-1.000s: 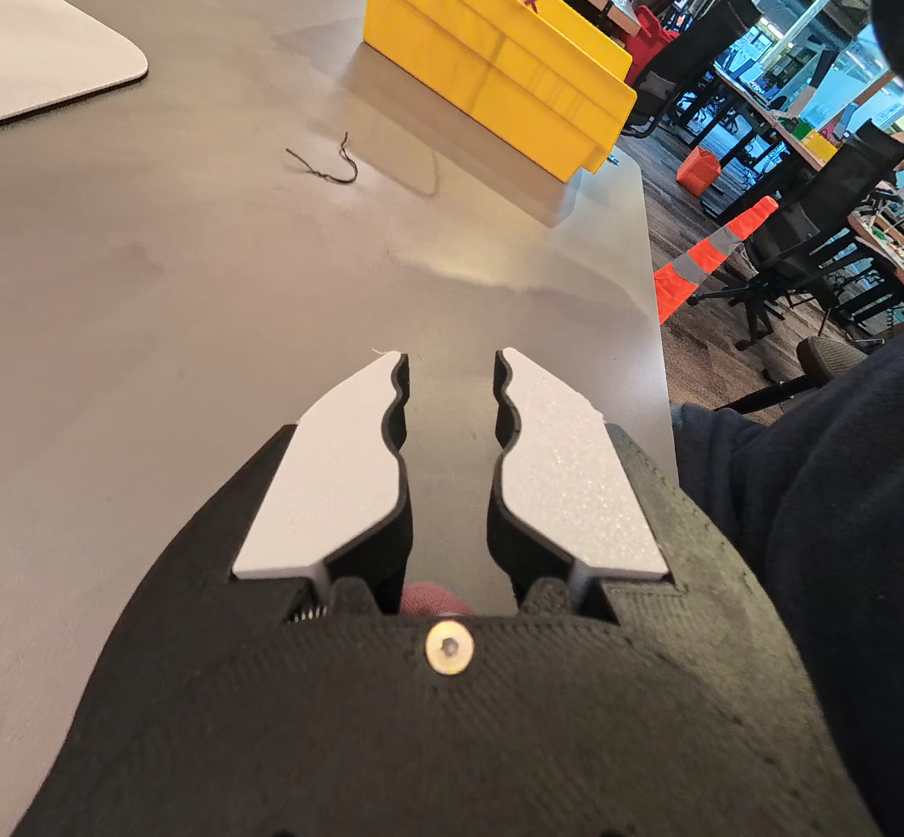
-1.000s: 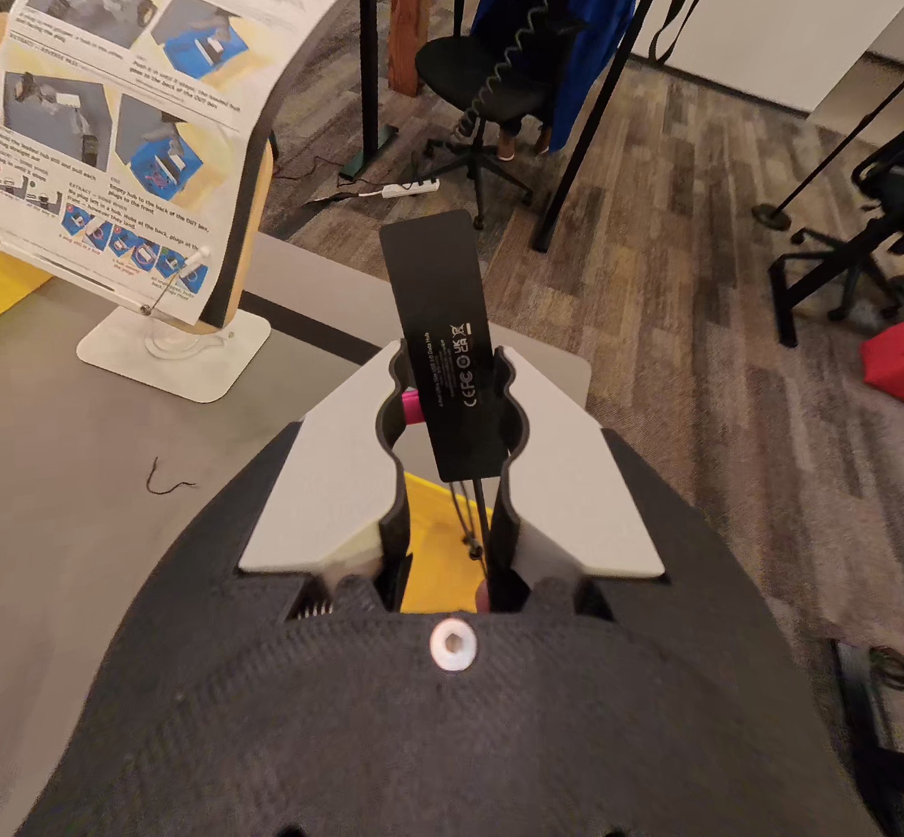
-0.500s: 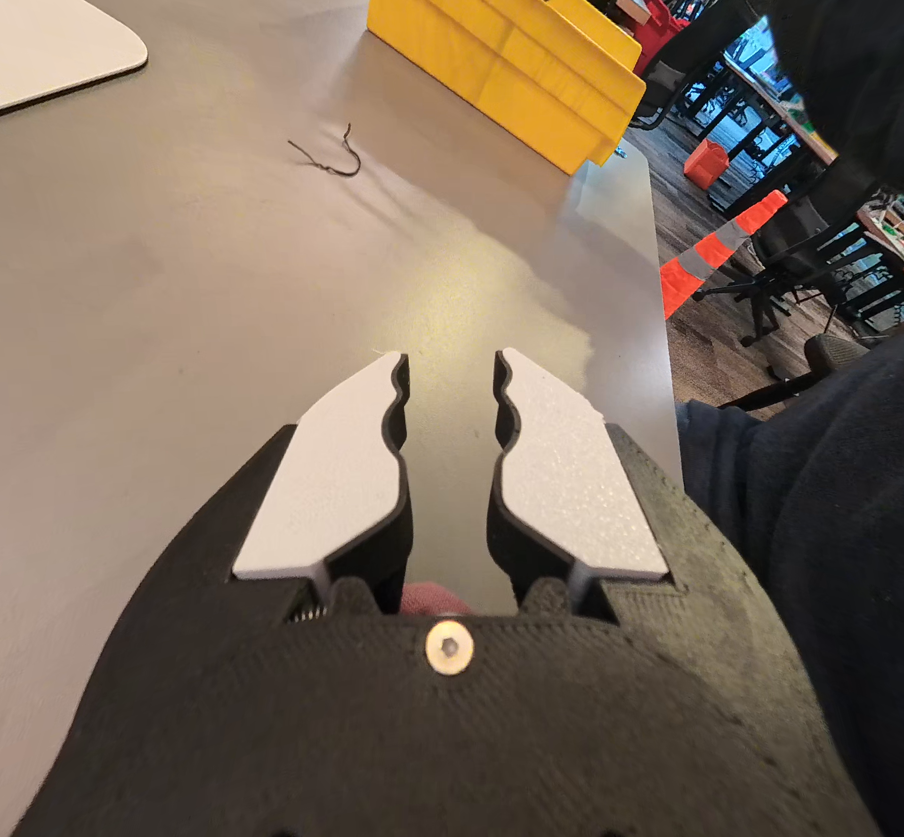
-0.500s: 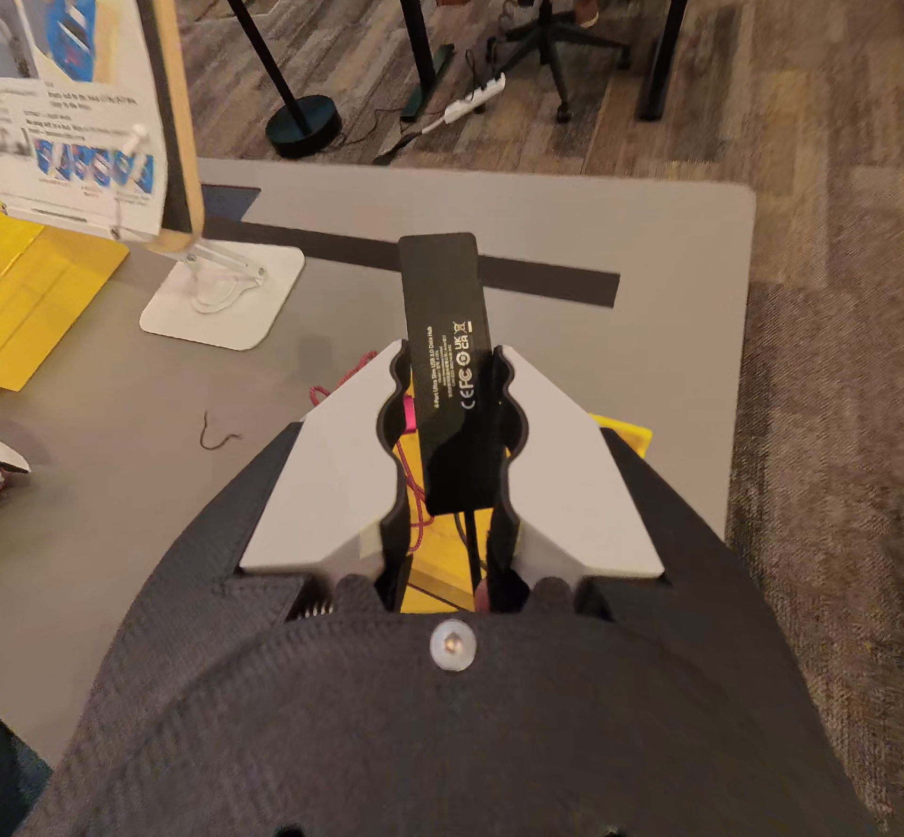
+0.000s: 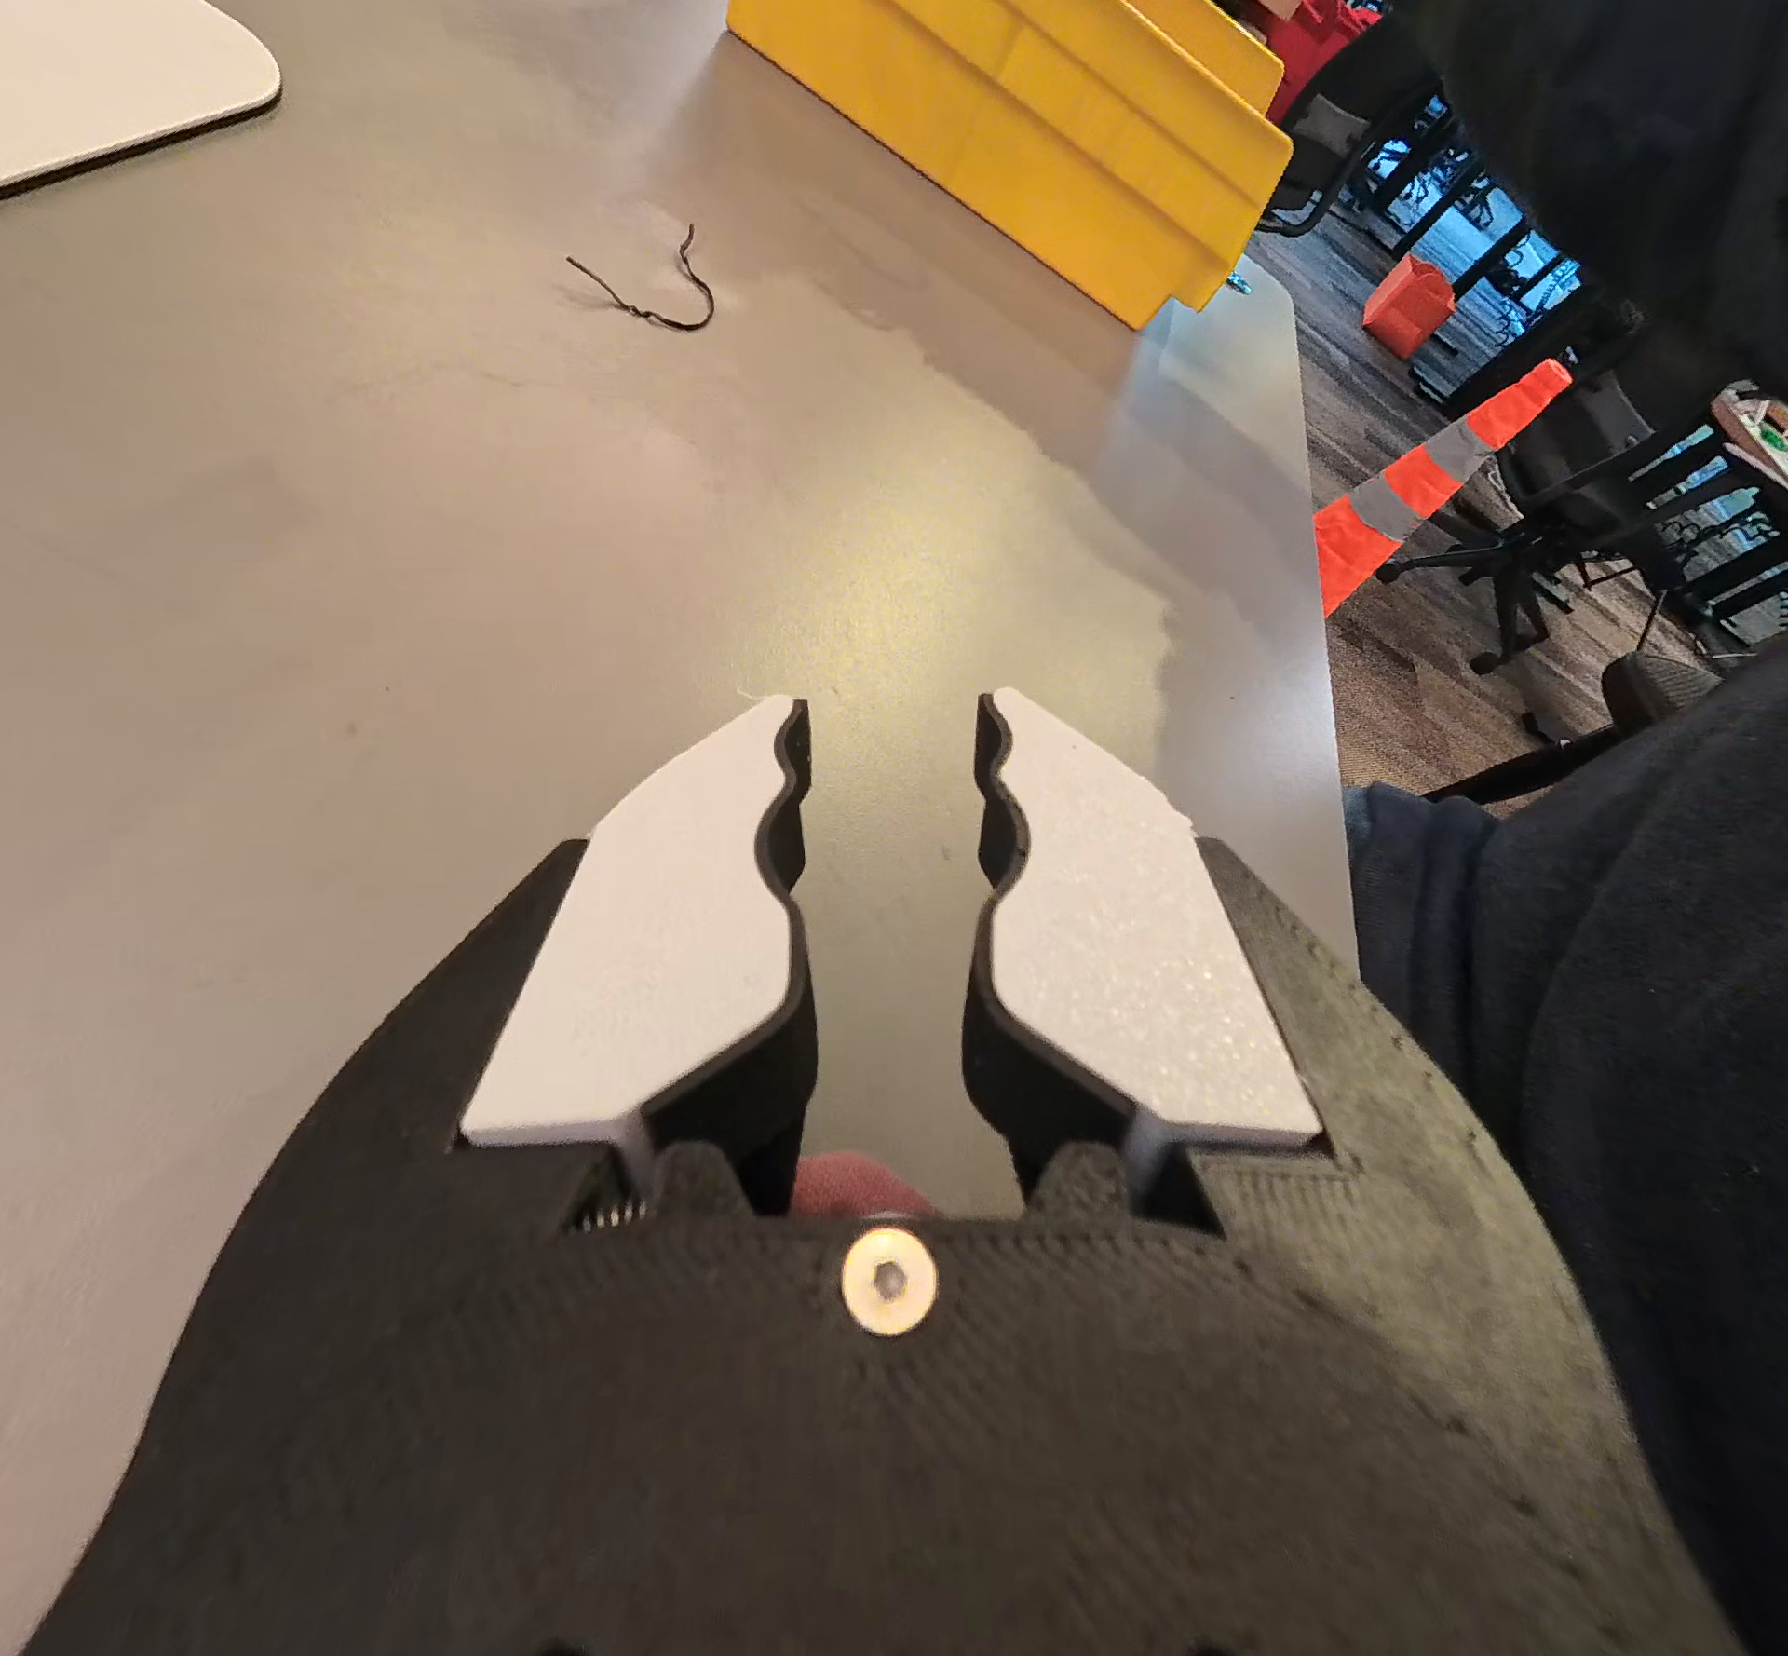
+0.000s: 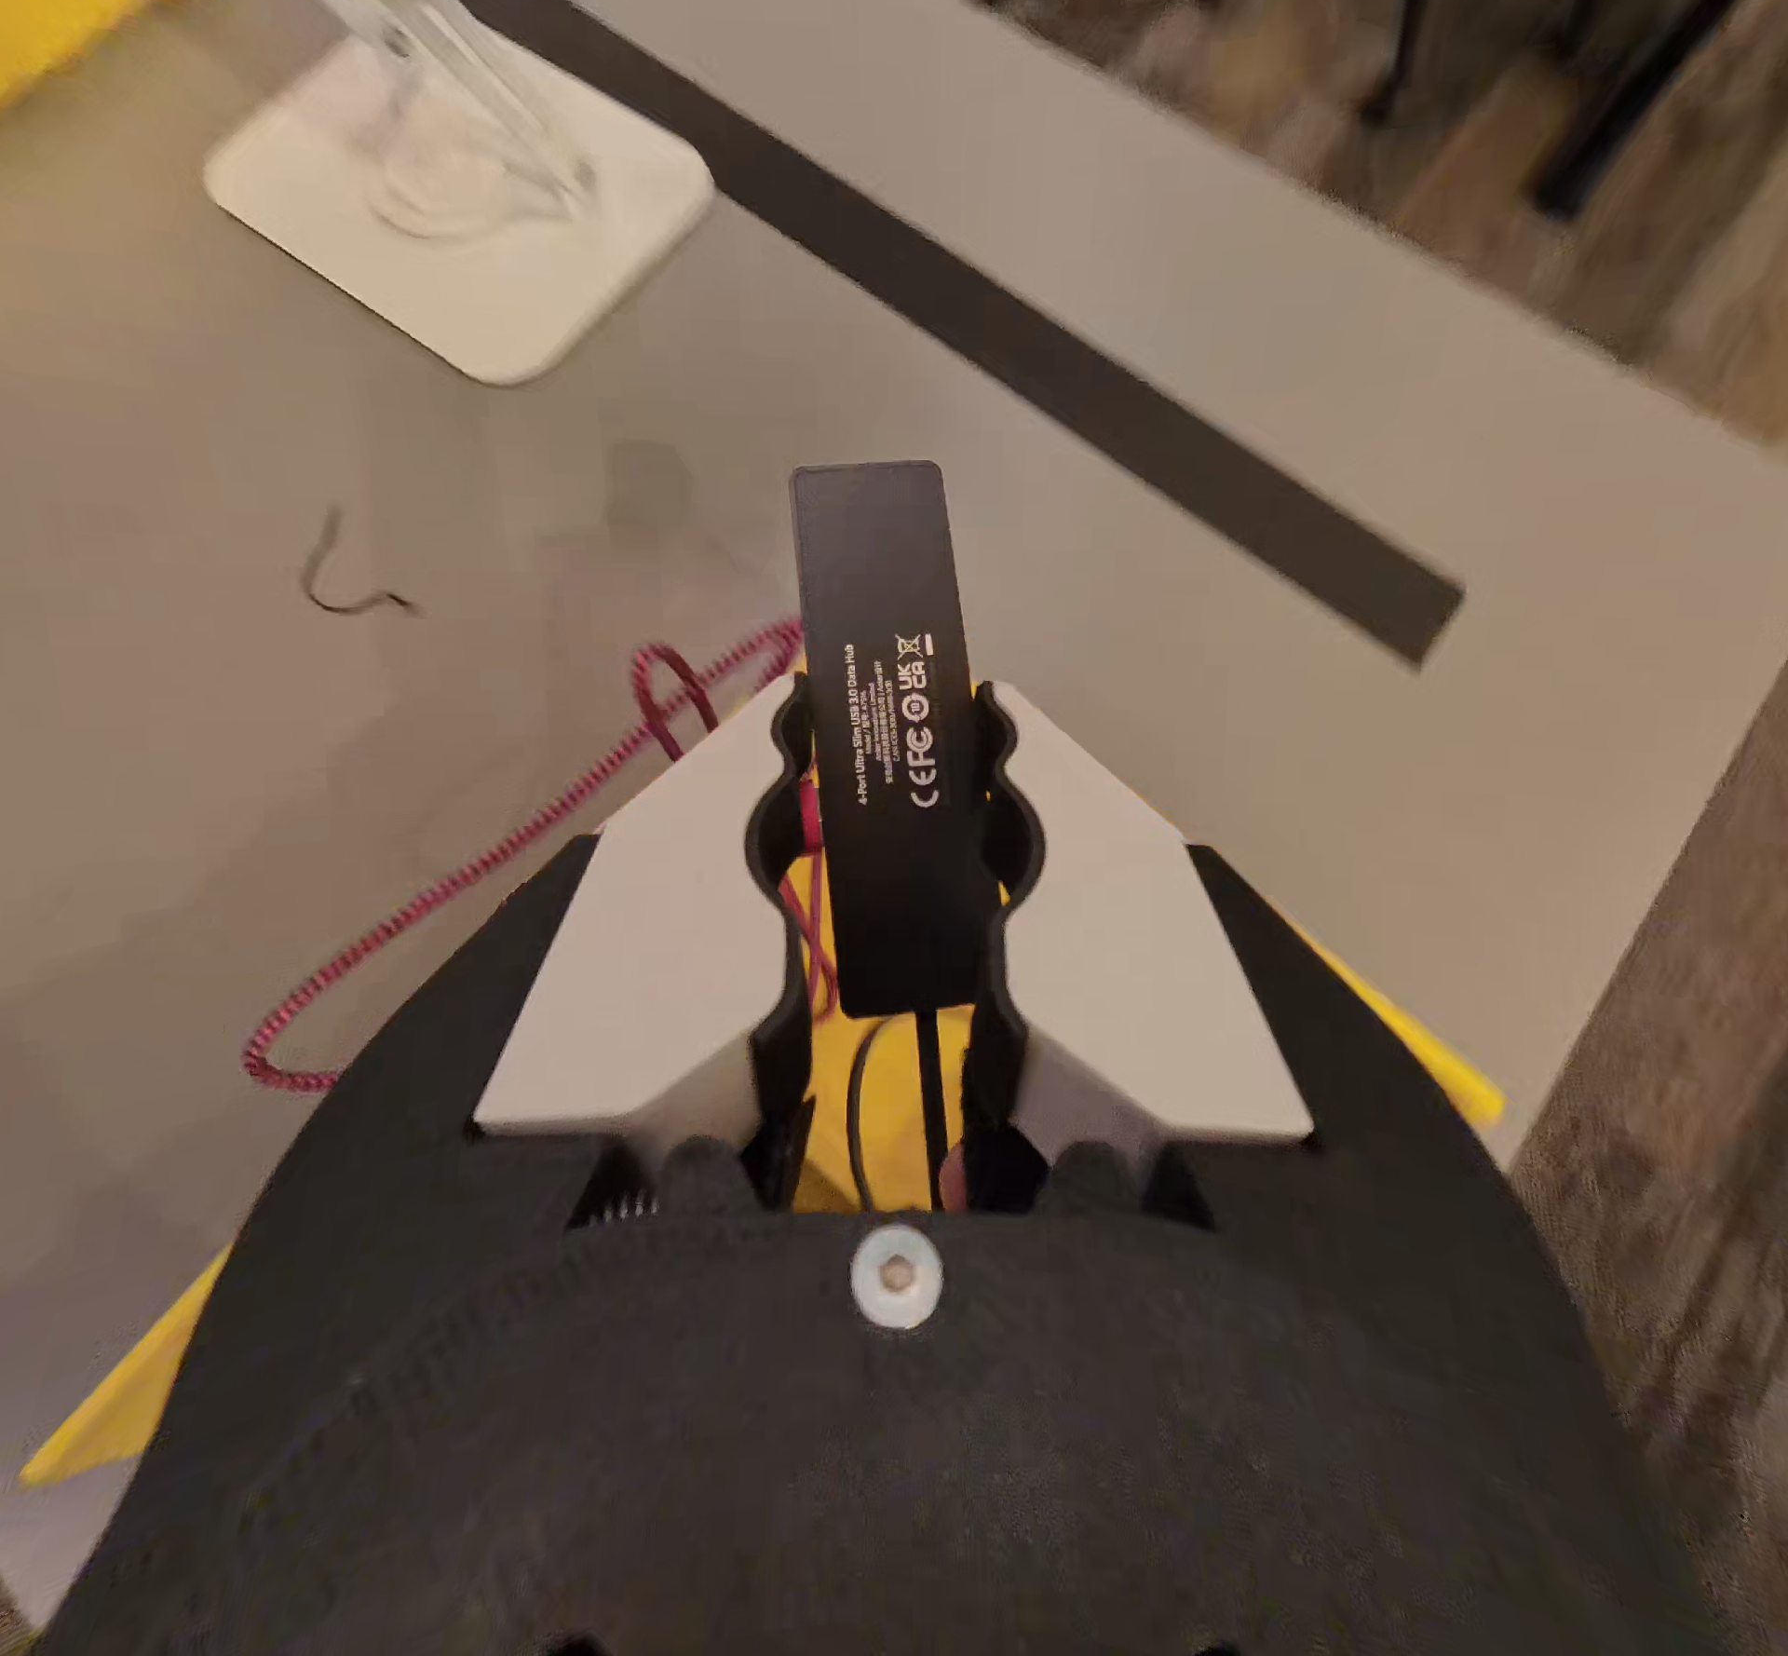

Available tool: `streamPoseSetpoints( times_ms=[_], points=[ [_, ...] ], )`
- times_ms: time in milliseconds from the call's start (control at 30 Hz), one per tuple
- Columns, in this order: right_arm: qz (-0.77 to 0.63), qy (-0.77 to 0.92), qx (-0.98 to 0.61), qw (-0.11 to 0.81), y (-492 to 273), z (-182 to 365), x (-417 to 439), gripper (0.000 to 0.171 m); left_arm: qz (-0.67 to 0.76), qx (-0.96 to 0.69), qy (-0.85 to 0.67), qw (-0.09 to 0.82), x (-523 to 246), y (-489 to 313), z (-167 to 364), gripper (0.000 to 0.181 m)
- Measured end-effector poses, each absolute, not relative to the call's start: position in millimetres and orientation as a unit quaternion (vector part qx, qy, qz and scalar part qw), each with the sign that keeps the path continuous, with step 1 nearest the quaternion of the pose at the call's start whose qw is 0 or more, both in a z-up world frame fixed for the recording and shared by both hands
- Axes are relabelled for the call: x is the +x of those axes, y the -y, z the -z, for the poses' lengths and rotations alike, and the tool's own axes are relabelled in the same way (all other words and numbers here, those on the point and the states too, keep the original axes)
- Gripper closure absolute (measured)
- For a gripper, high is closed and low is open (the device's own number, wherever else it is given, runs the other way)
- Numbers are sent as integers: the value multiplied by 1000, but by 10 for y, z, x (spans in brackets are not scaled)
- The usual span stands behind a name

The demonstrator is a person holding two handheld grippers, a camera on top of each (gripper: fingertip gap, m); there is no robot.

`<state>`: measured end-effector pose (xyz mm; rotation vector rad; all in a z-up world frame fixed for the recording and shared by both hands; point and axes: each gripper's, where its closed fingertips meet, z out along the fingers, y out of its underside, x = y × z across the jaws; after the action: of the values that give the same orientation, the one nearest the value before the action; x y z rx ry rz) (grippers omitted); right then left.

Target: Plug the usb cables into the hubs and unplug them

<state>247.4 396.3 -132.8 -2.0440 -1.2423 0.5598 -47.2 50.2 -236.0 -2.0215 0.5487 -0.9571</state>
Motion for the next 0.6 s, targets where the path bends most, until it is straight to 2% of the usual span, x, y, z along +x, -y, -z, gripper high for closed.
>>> streamPoseSetpoints(
  times_ms=[167, 233, 367, 600],
  points=[
    [-333, 474, -685, 441, -3916, 645, 2079, 140, 379, -802, -217, 408, -474, -504, 2359, 149],
    [-372, 446, -677, 452, -3951, 591, 2104, 140, 379, -801, -217, 410, -476, -504, 2354, 149],
    [-411, 407, -685, 444, -3993, 876, 2267, 140, 382, -799, -217, 412, -477, -501, 2344, 149],
    [-293, 477, -750, 352, -3924, 1687, 2369, 140, 382, -800, -219, 407, -466, -498, 2357, 149]
  ],
)
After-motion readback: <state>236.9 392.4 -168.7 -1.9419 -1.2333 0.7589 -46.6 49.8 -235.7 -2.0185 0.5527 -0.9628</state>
